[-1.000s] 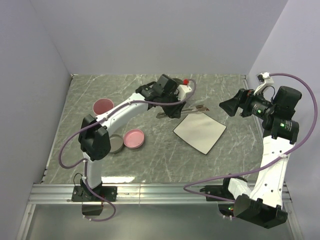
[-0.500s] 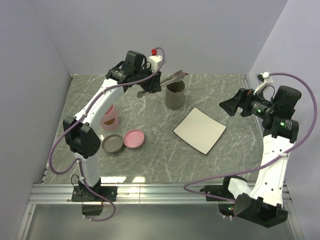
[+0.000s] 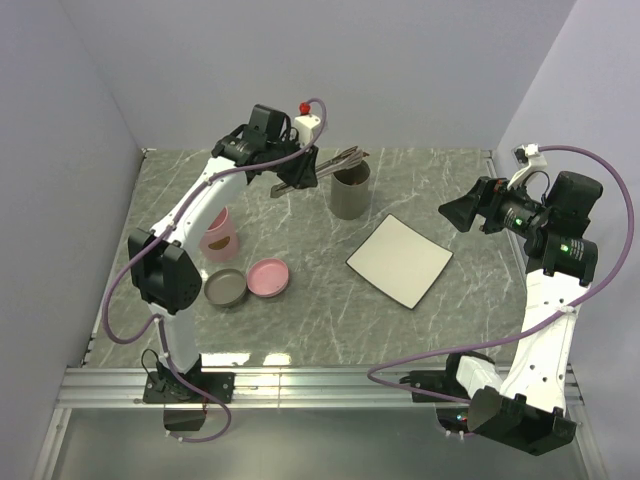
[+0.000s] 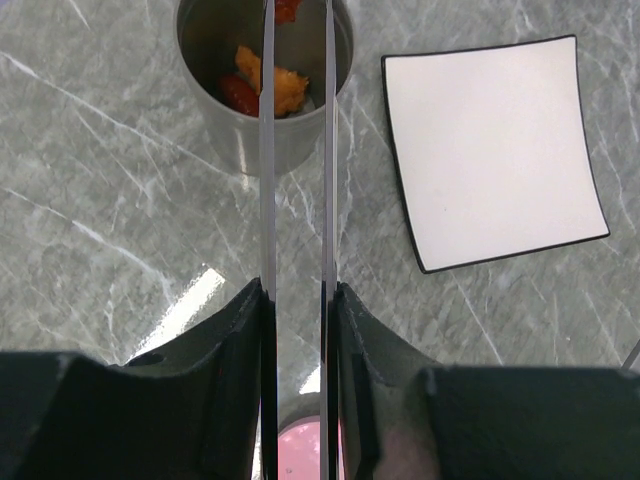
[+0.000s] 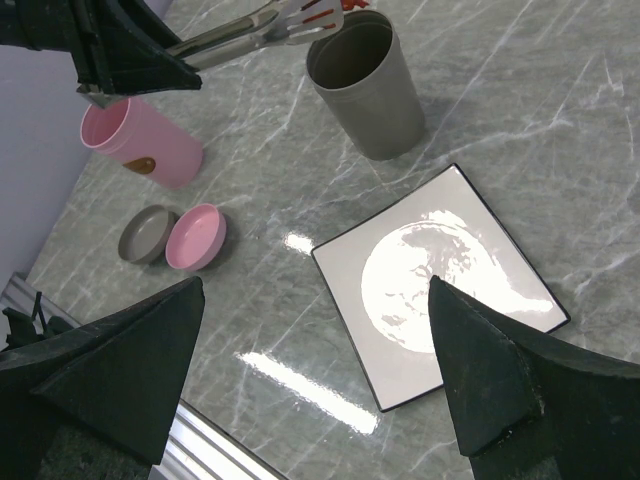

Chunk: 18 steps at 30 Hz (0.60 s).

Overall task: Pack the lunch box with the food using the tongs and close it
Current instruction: Place the fake food in the packing box.

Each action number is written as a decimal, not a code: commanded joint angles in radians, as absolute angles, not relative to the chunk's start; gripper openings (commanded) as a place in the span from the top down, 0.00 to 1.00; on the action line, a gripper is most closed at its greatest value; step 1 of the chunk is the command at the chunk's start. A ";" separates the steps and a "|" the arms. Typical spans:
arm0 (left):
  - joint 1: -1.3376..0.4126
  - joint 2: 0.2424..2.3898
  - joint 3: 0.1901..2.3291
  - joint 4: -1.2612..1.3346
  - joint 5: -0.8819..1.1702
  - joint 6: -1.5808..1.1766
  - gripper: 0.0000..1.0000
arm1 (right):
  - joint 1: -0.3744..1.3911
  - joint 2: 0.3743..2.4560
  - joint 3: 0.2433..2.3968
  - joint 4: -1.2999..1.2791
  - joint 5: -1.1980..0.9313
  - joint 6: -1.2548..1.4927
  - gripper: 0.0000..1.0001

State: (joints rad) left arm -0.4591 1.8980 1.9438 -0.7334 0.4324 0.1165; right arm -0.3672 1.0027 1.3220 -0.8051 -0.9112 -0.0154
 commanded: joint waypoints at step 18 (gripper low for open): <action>-0.454 1.934 1.962 -0.749 0.422 0.138 0.68 | -0.374 0.992 1.344 -0.792 -0.925 -0.008 0.00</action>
State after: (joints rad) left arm -0.4541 1.9438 1.9358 -0.7555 0.4240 0.1230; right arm -0.3672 1.0027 1.3220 -0.8055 -0.9108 -0.0154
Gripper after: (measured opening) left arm 0.348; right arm 0.996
